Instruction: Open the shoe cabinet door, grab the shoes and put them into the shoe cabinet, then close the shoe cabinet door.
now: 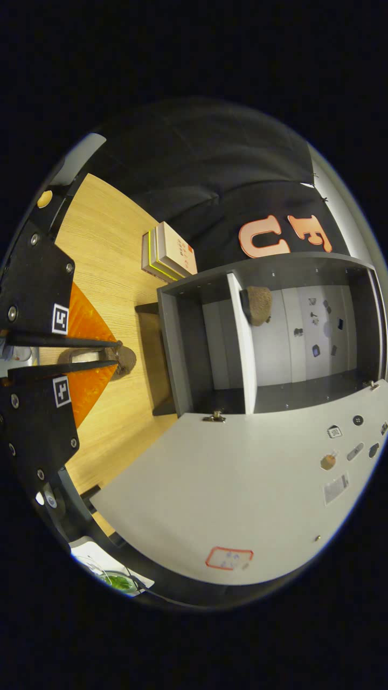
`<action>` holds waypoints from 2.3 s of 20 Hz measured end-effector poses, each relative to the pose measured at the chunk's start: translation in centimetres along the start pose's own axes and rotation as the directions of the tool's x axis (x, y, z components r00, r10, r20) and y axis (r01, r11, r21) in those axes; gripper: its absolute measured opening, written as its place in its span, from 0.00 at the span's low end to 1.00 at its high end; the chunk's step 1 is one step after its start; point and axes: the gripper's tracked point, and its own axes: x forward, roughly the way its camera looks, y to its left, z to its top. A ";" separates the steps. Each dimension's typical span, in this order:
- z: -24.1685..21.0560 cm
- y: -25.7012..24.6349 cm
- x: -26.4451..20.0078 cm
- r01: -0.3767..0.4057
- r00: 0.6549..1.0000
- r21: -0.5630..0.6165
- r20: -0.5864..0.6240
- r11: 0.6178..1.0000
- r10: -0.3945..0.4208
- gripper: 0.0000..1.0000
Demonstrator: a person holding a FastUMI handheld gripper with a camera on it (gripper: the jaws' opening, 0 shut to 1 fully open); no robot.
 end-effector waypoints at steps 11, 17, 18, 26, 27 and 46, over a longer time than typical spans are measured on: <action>-8.3 0.1 10.4 -0.028 0.972 -0.010 -0.233 1.000 0.025 0.16; -11.2 0.6 14.5 -0.035 0.954 -0.021 -0.298 0.999 0.027 0.16; -11.6 0.8 15.2 -0.035 0.951 -0.023 -0.308 0.999 0.026 0.16; -11.8 0.6 19.5 -0.012 0.957 -0.013 -0.290 1.000 0.008 0.13; -11.7 0.7 19.6 -0.009 0.958 0.001 -0.288 1.000 0.009 0.10; 5.1 -0.1 7.5 -0.011 0.998 -0.005 -0.062 1.000 0.011 0.07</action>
